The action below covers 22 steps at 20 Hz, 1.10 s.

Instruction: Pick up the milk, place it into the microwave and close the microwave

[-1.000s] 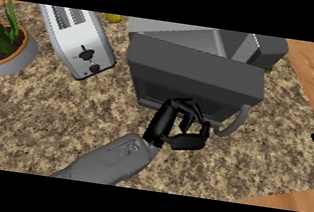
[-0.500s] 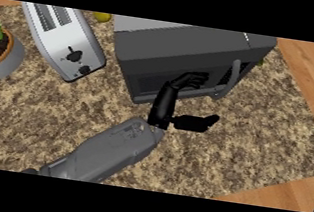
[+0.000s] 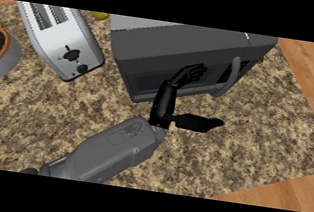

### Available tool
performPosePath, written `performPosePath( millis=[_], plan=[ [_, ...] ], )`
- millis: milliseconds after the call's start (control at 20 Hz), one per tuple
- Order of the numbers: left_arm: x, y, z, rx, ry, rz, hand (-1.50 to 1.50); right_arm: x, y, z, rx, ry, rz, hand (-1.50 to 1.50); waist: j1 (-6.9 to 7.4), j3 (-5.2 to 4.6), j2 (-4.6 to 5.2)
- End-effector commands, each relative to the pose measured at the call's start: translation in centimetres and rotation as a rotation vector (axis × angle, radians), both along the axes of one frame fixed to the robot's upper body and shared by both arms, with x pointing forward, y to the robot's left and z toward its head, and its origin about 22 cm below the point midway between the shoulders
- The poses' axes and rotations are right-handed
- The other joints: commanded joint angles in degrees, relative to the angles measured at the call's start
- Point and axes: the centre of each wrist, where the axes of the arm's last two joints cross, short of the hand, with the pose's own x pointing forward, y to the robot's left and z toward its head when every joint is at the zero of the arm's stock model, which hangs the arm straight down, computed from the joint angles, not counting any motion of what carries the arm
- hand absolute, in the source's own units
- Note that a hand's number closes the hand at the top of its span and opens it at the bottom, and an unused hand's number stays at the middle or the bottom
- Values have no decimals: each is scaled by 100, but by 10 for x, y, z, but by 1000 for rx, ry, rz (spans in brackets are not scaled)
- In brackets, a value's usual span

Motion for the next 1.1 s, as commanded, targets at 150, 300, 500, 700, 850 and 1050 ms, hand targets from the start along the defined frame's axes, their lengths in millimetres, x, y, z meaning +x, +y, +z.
performPosePath(
  millis=[150, 300, 500, 700, 850, 1050],
  plan=[
    [23, 3, 16, -33, 3, 93, -150, 8, -3, 20, -55, -51, -26, 150, 25, 7, 73],
    [24, 2, 18, -52, -5, 91, -150, 10, -2, 19, -53, -44, -25, 150, 43, 11, 109],
    [25, 3, 16, -51, -14, 100, -150, 13, -5, 22, -49, -46, -25, 150, 10, 23, 128],
    [25, 3, 15, -61, -22, 90, -150, 17, -1, 23, -39, -63, -32, 150, 22, 21, 156],
    [22, -1, 17, -69, -38, 62, -150, 23, 17, -21, 262, 76, 112, -150, 158, 66, 188],
    [25, 0, 18, -74, -34, 81, -150, 26, 12, -25, 293, 131, 138, -150, 80, 48, 192]
  ],
)
